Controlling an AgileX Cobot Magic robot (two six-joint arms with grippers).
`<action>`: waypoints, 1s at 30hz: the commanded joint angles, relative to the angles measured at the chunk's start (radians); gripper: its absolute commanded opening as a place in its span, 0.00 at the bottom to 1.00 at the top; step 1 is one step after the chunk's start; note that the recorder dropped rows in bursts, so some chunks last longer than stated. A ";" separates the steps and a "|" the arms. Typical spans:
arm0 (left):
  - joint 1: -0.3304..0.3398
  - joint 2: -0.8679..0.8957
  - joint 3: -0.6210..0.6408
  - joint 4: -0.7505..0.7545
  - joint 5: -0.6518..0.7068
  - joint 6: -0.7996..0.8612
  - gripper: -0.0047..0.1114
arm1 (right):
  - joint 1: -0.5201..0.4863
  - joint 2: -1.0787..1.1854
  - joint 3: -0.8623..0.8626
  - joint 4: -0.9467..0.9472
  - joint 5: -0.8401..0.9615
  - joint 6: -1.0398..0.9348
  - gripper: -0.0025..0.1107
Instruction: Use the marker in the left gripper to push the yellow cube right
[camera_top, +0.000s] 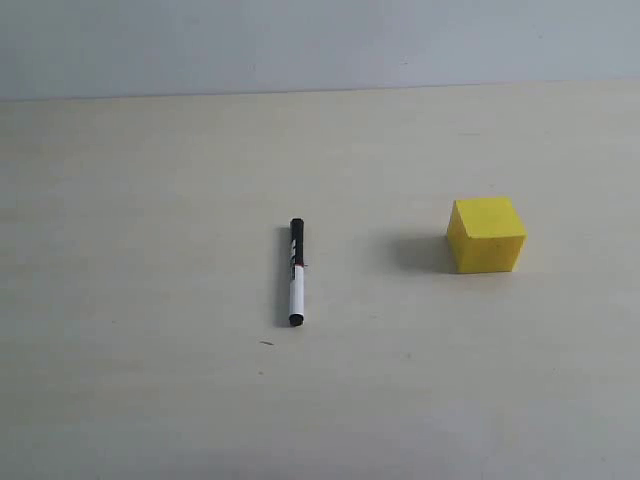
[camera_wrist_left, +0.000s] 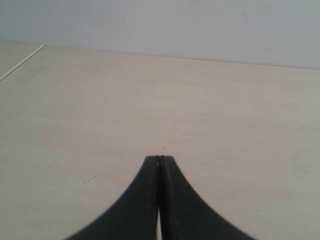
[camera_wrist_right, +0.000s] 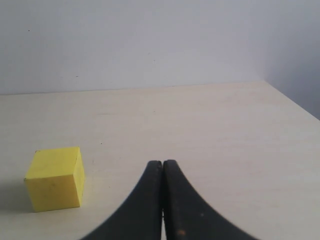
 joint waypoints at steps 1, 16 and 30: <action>0.002 -0.005 0.003 -0.009 0.003 -0.005 0.04 | -0.003 -0.004 0.004 0.000 -0.005 -0.005 0.02; -0.010 -0.005 0.003 -0.009 0.003 -0.005 0.04 | -0.003 -0.004 0.004 0.000 -0.005 -0.005 0.02; -0.010 -0.005 0.003 -0.009 0.003 -0.005 0.04 | -0.003 -0.004 0.004 0.000 -0.005 -0.005 0.02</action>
